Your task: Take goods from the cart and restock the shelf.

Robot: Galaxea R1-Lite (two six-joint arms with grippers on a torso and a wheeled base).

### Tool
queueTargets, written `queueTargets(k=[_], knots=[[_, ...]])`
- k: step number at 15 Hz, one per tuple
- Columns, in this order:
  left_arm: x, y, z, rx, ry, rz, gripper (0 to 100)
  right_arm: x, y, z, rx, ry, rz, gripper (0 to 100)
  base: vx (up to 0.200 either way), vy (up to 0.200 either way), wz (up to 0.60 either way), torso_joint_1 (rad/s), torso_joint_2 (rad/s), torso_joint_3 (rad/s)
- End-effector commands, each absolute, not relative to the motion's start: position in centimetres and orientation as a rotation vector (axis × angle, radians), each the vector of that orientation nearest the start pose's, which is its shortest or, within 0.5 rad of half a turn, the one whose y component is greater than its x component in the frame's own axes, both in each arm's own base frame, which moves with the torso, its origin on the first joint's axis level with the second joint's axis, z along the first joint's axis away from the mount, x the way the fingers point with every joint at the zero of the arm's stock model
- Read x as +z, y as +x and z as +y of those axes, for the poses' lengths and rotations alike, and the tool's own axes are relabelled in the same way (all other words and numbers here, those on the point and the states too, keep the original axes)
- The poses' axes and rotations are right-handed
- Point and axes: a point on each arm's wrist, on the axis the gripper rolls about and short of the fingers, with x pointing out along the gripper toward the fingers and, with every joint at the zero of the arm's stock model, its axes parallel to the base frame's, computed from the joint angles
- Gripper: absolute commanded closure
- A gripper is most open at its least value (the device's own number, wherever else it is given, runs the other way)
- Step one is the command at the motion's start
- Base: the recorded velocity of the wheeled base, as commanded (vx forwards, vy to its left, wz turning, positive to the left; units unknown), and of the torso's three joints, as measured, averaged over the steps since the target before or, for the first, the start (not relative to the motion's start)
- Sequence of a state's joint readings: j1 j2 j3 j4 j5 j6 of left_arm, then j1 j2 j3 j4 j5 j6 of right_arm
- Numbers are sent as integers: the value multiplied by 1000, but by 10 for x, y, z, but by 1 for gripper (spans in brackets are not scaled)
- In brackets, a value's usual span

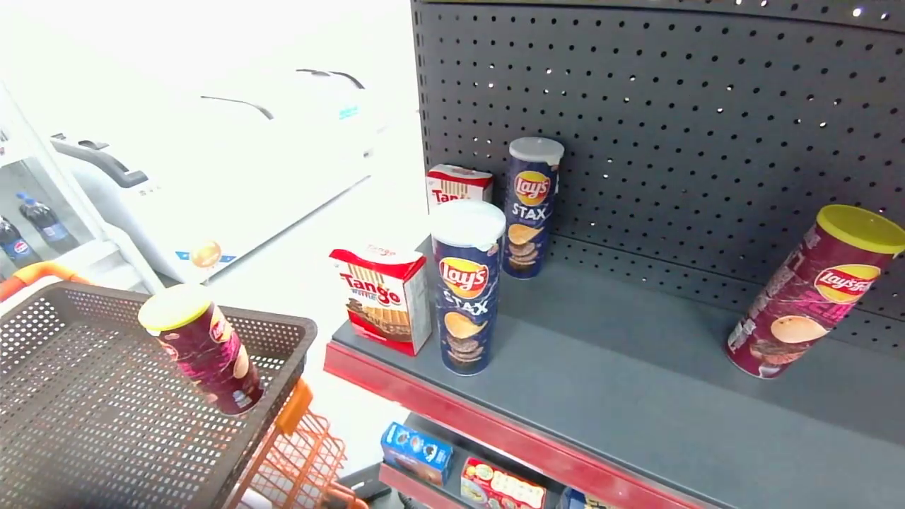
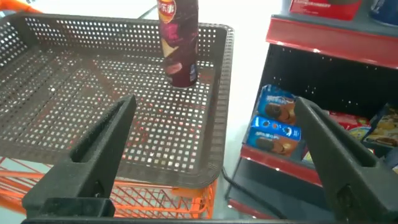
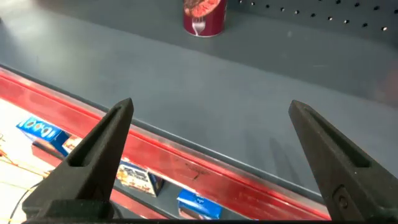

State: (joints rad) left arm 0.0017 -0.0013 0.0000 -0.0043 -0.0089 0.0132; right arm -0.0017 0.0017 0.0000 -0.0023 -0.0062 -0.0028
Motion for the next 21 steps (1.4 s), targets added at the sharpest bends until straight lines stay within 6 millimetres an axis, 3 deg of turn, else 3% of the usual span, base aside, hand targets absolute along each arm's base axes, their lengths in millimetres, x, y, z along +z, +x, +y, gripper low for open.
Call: queueTargets(k=[1, 5, 6, 7, 9, 13, 14, 15, 16, 21], knots=[[76, -23, 0, -11, 15, -5, 0, 76, -23, 0, -8, -3, 0, 0, 0, 0, 0, 0, 0, 0], [76, -23, 0, 6, 12, -9, 0, 76, -23, 0, -8, -3, 0, 0, 0, 0, 0, 0, 0, 0], [83, -25, 0, 31, 12, -27, 0, 76, -23, 0, -8, -3, 0, 0, 0, 0, 0, 0, 0, 0], [110, -26, 1, 57, 6, -37, 0, 76, -23, 0, -8, -3, 0, 0, 0, 0, 0, 0, 0, 0], [143, -9, 2, 43, -30, 74, 0, 76, -23, 0, -8, -3, 0, 0, 0, 0, 0, 0, 0, 0], [176, 43, 0, 34, -5, 191, 0, 76, -23, 0, -8, -3, 0, 0, 0, 0, 0, 0, 0, 0], [180, 63, 0, 47, -6, 213, 0, 76, -23, 0, -8, -3, 0, 0, 0, 0, 0, 0, 0, 0], [182, 70, 3, 82, -8, 222, 0, 76, -23, 0, -8, -3, 0, 0, 0, 0, 0, 0, 0, 0], [188, 86, 13, 195, -19, 263, 0, 76, -23, 0, -8, -3, 0, 0, 0, 0, 0, 0, 0, 0], [167, 131, 27, 190, -10, 417, 0, 76, -23, 0, -8, -3, 0, 0, 0, 0, 0, 0, 0, 0]])
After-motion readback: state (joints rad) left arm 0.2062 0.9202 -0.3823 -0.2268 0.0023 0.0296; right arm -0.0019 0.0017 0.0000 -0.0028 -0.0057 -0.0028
